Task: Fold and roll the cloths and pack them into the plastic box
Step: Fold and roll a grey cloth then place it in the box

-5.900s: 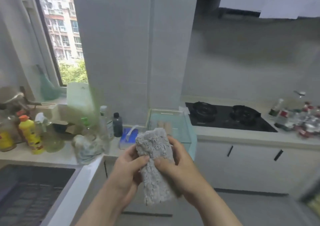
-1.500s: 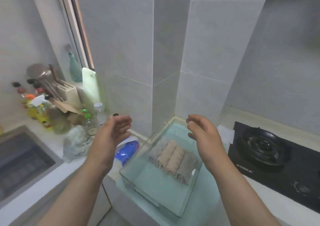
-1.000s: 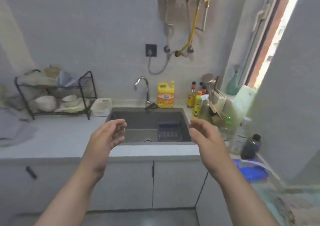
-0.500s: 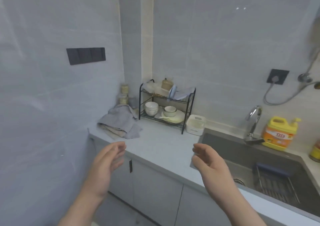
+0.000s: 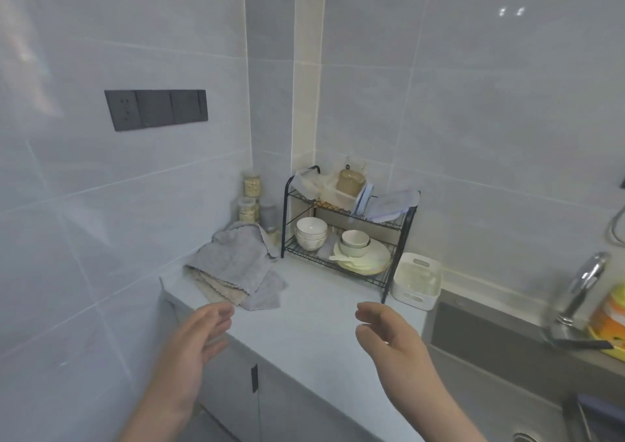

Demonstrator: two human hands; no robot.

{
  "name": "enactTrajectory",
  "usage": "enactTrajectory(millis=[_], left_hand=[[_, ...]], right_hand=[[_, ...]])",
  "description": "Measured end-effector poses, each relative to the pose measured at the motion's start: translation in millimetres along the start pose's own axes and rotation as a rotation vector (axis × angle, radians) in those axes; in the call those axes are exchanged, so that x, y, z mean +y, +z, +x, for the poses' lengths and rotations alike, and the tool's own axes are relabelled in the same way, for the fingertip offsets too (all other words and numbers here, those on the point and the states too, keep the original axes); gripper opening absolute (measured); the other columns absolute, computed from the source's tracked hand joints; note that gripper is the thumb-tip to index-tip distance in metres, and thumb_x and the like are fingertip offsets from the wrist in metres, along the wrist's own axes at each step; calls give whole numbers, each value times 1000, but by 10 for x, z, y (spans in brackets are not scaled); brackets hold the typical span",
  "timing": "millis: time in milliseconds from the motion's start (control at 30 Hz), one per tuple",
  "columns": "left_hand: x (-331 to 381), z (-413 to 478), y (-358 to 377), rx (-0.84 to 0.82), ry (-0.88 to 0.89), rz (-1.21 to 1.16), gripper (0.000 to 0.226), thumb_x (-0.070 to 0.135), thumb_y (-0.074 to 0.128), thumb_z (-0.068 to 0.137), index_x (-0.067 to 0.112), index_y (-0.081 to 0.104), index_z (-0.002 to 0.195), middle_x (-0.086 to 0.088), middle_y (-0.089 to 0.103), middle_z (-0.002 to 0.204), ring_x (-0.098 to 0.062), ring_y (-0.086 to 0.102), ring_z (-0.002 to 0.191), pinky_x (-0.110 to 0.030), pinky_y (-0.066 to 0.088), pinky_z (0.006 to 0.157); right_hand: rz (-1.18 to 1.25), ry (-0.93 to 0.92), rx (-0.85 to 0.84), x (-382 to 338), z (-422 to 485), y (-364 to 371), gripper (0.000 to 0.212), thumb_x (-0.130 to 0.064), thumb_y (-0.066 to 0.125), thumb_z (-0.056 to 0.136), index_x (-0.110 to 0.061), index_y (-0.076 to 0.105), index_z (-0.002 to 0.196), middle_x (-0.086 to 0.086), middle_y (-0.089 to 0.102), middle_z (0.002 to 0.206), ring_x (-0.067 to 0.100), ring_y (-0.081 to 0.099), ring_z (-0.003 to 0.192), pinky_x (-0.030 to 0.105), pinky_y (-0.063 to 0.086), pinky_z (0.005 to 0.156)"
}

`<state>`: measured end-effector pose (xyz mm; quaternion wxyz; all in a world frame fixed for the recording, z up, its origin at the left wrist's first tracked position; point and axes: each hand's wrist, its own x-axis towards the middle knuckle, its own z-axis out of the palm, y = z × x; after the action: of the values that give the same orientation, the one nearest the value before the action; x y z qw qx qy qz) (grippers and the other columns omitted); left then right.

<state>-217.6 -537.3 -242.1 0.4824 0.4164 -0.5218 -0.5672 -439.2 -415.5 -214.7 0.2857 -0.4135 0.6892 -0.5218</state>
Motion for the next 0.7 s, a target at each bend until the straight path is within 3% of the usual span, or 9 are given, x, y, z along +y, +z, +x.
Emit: enactTrajectory(millis=[167,367,500,700], left_hand=[[-30,687,286,56,-3,12,29,14,36,101,9,64,103,-10,65,114,-23,59,112,-40,45,93],[49,1221,404,100,-8,51,28,11,39,99,6,66,101,-11,65,114,-25,59,110,-46,45,97],[116,1688,377,139,-28,70,29,12,38,100,-1,63,110,-16,62,118,-30,56,115,-44,45,96],[124,2589,318,87,-71,98,23,30,55,92,13,64,105,-4,62,115,-20,57,111,-43,45,98]], right_hand=[[-10,-20,-39,82,870,-58,23,-18,56,93,-35,58,109,-21,61,111,-16,54,94,3,42,69],[-22,-33,-122,101,1608,154,24,-20,58,91,-38,56,108,-19,60,112,-10,54,102,9,41,73],[-54,-41,-161,66,2067,310,26,-23,58,91,-38,53,112,-20,58,113,-6,54,105,13,41,76],[-122,-35,-155,65,2826,665,24,-22,59,89,-37,52,107,-18,58,110,2,56,104,19,41,79]])
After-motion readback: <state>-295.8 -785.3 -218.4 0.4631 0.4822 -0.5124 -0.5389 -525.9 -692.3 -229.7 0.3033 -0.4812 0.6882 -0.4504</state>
